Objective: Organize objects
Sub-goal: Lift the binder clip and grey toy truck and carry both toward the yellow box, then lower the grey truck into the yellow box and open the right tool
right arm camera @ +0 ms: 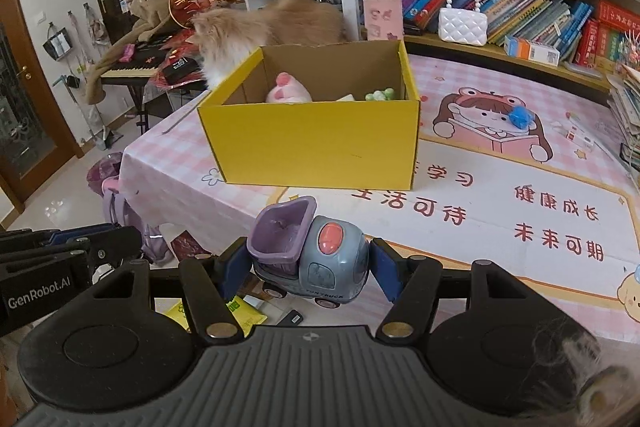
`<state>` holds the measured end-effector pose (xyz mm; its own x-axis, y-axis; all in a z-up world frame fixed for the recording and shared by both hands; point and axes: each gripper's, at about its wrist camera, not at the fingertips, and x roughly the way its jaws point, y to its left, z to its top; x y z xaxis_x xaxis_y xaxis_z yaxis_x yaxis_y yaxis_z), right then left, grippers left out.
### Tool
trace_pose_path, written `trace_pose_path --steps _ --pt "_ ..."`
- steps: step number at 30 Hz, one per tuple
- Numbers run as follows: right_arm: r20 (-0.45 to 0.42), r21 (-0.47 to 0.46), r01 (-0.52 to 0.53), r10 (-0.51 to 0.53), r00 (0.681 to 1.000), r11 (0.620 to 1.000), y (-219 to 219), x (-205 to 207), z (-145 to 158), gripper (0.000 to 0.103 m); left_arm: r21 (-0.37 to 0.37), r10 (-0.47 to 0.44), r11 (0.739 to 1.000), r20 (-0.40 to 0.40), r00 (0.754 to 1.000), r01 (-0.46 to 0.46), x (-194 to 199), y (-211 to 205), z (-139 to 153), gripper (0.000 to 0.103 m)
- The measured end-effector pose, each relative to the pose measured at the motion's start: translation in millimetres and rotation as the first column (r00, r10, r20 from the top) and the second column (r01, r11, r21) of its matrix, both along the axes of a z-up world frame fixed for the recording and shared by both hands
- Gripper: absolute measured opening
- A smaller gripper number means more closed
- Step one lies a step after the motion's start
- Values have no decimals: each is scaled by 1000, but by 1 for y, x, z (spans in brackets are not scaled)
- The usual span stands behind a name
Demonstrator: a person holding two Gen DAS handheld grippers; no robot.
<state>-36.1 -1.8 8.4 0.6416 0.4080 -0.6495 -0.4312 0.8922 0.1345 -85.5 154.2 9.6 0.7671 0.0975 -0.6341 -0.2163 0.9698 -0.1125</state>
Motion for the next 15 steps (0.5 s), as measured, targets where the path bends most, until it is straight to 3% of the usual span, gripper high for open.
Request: trace_pose_path --steps 9,15 --pt "-3 -26 13 -13 1000 1000 8 -4 0 62 -13 -27 1000 11 1000 27 8 7 0 17" --pt "-12 -32 22 -23 1000 999 7 14 -1 62 -20 -36 999 27 999 36 31 6 5 17"
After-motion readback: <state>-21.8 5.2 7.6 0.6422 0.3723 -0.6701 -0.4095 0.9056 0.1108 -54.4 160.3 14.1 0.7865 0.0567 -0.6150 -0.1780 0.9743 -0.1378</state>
